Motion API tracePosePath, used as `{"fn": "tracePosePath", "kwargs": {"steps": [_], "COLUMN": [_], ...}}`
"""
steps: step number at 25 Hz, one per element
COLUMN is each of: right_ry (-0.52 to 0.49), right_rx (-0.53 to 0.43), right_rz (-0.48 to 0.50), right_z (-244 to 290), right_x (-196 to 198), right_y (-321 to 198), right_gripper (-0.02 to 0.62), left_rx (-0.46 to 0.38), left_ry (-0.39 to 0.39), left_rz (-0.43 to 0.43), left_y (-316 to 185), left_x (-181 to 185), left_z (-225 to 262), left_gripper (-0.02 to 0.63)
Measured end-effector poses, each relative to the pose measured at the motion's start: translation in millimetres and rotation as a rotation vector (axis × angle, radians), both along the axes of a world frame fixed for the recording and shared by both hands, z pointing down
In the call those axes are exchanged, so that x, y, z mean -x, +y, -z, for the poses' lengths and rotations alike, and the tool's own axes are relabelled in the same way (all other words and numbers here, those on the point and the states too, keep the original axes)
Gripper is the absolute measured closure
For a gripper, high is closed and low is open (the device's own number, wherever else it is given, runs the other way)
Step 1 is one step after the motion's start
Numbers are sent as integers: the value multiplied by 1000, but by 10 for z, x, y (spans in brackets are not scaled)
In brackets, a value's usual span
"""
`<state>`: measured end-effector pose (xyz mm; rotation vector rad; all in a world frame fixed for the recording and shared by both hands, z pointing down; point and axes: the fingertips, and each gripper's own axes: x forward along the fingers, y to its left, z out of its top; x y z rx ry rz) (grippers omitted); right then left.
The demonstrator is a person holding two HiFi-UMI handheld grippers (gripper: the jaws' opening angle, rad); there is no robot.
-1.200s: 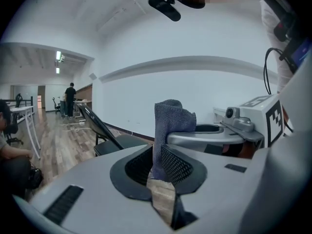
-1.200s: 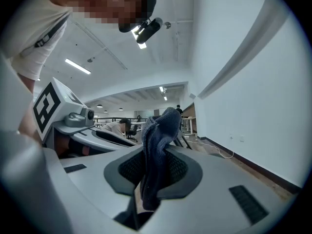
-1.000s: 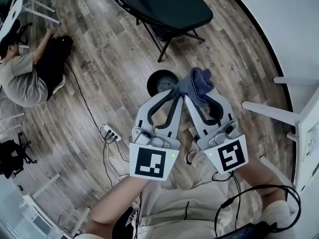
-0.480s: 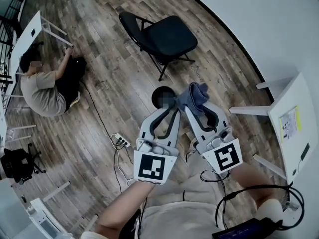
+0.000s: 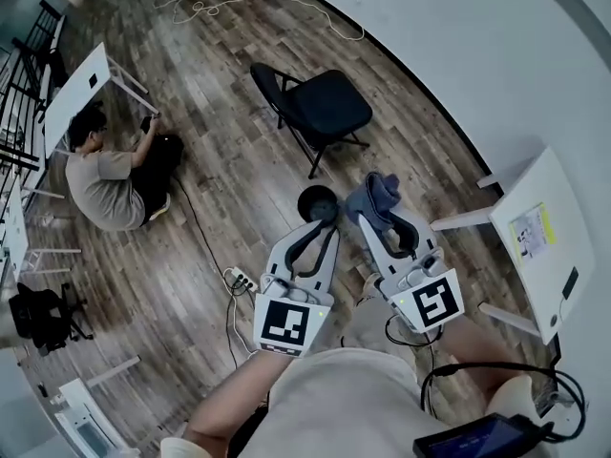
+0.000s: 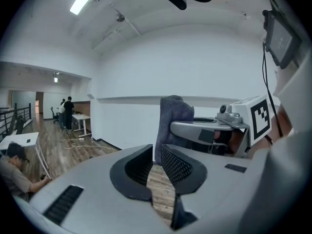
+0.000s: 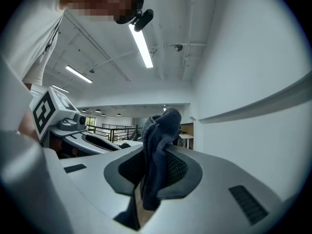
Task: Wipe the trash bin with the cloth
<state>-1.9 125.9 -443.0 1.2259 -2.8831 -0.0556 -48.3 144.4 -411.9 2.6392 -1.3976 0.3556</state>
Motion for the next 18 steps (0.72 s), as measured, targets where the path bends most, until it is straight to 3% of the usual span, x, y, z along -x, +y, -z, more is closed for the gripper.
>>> {"fn": "tracePosePath", "kwargs": {"steps": [5,18], "right_ry": [11,38], "right_rx": [-91,-119], "right_rz": [-26,-92], "right_z": [274,356], "right_x": [59,101], "right_y": [253,650], "right_gripper": [532,532], "left_rx": [-19,-24], "left_ry": [24,12], "left_rz": [23,4], "left_y": [260,560], "left_x": [165,478], "left_z": [187,121], "left_gripper": [540,540]}}
